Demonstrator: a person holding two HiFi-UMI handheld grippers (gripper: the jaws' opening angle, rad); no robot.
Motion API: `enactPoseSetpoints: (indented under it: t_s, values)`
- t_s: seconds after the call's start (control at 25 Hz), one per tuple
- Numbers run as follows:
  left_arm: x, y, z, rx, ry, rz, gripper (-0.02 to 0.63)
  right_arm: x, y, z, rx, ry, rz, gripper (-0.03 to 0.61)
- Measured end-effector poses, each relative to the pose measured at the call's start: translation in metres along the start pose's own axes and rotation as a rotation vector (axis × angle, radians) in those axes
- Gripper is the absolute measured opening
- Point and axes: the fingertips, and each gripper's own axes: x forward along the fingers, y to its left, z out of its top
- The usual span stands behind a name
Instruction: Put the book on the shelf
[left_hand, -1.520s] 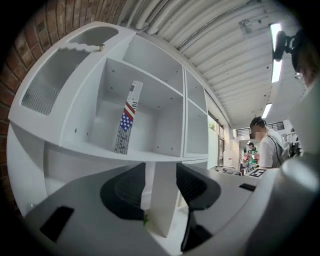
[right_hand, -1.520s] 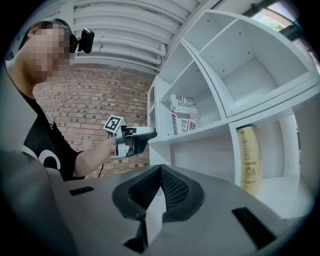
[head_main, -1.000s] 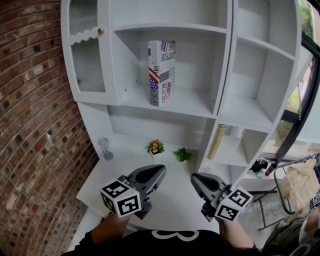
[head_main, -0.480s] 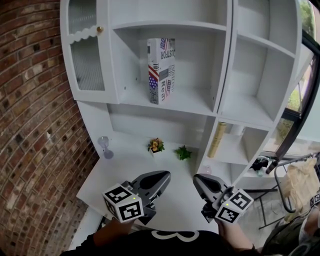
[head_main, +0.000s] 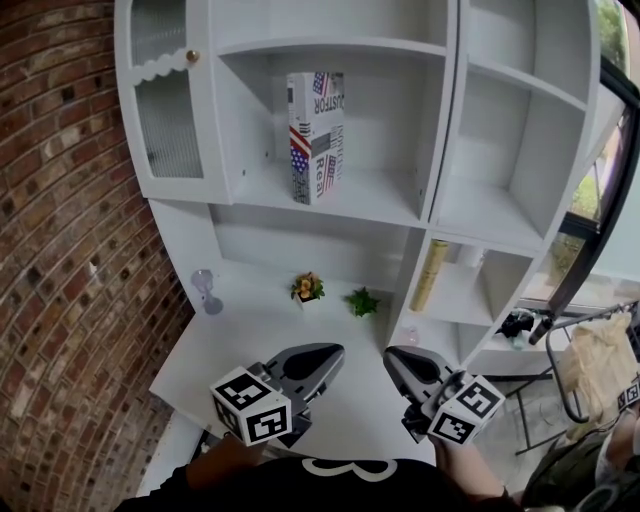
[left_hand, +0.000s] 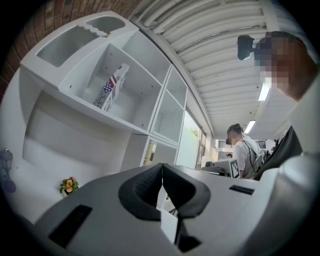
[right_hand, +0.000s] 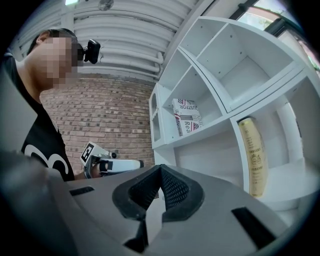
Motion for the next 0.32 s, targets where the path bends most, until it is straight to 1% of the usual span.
enactPoseSetpoints:
  t_s: [0.32]
  values:
    - [-0.0048,0.0055,0.0012,-0.015,-0.008,0.021,0.005,0.0085,0.0040,-0.0014,-0.017,0.016,0.026,0.009]
